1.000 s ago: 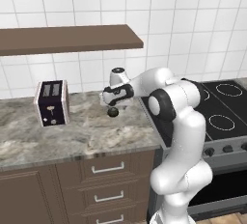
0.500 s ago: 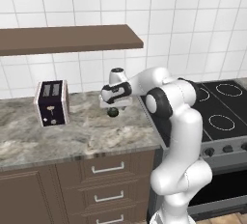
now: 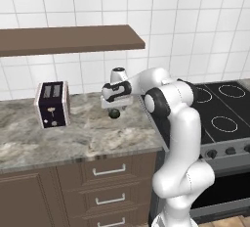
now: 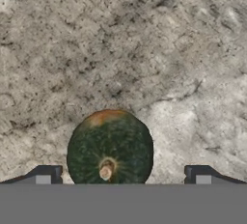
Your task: Put the eggplant and squash in the pan. Then turn on the front left burner and set the heat to medium.
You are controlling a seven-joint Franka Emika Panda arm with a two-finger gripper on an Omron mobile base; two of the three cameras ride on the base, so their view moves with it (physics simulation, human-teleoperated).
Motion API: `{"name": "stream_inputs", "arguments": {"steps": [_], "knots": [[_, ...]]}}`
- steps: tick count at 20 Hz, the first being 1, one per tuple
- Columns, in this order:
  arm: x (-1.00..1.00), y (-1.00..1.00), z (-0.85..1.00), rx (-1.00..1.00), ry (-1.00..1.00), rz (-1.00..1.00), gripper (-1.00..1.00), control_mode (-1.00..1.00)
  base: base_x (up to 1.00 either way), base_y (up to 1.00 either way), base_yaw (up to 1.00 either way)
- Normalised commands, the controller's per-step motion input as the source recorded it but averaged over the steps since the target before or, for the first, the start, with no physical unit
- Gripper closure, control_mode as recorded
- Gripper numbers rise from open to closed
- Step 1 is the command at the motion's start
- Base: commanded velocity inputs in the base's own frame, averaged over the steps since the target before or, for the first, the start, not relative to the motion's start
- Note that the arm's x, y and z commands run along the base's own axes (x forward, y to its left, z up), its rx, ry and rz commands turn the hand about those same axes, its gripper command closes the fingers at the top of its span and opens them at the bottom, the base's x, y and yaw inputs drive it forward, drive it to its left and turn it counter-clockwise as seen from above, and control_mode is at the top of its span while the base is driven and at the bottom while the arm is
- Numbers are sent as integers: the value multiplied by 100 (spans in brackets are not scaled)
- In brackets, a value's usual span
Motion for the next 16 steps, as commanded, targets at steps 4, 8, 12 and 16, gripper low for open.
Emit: {"name": "stream_inputs", "arguments": {"steps": [4,8,12,16], "knots": [[0,6,-23,0,3,2,-100,-100,0,0,0],[0,0,-34,0,1,2,-100,-100,0,0,0],[1,0,-29,0,0,1,-100,-100,0,0,0],[2,0,-29,0,0,0,-100,-100,0,0,0]]}}
